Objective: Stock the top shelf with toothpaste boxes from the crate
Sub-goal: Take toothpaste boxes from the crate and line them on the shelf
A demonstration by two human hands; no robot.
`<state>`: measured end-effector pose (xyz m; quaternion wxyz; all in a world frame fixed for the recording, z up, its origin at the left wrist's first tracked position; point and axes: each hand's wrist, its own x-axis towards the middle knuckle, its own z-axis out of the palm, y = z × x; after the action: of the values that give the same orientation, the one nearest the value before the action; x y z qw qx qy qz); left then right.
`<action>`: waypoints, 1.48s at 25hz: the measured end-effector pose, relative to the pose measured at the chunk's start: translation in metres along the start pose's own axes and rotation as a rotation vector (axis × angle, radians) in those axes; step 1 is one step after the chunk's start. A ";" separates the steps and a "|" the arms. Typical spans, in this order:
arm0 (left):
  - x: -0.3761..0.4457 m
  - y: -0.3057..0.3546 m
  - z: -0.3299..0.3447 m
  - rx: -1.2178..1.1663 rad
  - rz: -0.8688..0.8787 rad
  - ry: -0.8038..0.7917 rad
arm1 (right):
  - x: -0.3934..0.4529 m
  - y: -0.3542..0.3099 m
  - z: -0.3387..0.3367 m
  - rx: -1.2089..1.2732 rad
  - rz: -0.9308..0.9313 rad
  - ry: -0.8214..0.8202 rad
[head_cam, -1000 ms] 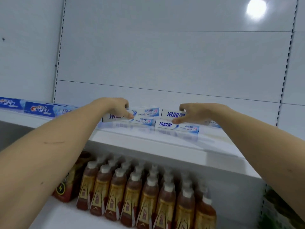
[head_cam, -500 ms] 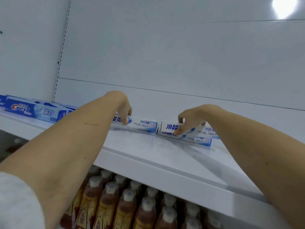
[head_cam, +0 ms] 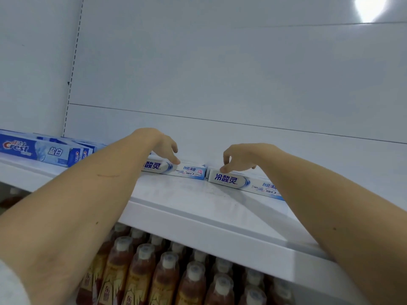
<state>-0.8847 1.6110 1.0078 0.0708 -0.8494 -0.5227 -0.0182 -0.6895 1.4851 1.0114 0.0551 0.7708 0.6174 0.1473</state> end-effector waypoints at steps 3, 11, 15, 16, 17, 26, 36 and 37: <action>-0.011 -0.002 -0.008 -0.042 0.025 0.064 | -0.013 -0.006 -0.008 -0.018 -0.001 0.039; -0.071 -0.020 -0.012 -0.345 0.111 0.244 | -0.065 -0.044 -0.028 0.132 -0.031 0.151; -0.124 -0.035 0.006 -0.718 0.196 0.338 | -0.091 -0.078 -0.029 0.519 -0.037 0.320; -0.138 -0.040 0.014 -0.778 0.210 0.368 | -0.100 -0.092 -0.027 0.608 -0.038 0.391; -0.151 -0.046 0.019 -0.828 0.216 0.390 | -0.109 -0.107 -0.026 0.684 -0.041 0.453; -0.290 -0.098 0.155 -1.276 0.228 0.615 | -0.219 -0.290 0.049 1.408 -0.158 0.476; -0.376 -0.131 0.360 -1.395 -0.175 0.099 | -0.274 -0.380 0.248 1.661 0.120 -0.018; -0.379 -0.129 0.375 -1.419 -0.204 0.072 | -0.278 -0.382 0.260 1.672 0.133 -0.046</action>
<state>-1.1873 1.3850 0.6101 -0.4832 -0.6365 -0.4591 -0.3880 -1.0242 1.3296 0.6180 -0.5306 0.5953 0.4753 -0.3716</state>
